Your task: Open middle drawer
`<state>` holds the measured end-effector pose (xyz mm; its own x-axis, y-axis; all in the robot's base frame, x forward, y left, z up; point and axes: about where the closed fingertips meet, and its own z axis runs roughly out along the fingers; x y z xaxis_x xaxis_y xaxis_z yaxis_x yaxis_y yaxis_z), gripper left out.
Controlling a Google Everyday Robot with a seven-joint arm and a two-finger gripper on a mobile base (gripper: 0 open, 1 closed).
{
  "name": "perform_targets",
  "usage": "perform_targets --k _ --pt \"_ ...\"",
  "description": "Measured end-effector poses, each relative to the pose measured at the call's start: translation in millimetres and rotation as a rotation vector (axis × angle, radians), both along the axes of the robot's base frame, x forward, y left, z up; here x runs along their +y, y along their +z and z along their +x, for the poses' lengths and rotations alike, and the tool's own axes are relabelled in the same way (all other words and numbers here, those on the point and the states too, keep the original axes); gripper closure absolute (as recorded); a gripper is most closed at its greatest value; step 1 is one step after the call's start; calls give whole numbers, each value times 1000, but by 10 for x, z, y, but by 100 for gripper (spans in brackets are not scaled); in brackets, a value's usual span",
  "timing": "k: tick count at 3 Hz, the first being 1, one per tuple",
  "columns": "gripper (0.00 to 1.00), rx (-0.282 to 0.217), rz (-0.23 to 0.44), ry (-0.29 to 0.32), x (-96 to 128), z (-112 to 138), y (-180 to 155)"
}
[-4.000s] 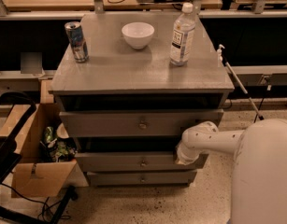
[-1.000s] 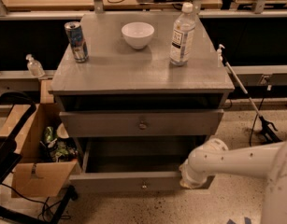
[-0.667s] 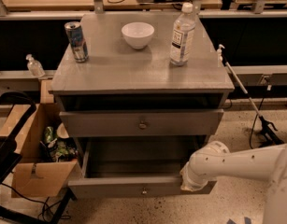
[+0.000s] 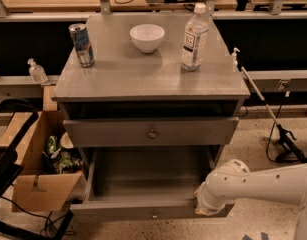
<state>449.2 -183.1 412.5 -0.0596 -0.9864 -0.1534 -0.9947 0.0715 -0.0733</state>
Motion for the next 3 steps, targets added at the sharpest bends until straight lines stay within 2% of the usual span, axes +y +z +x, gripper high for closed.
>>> perform_targets --k 1,2,3 --pt "75 3 0 1 4 -11 -12" --pt "44 6 0 2 6 -21 -23" --pt "21 7 1 2 8 -28 -30"
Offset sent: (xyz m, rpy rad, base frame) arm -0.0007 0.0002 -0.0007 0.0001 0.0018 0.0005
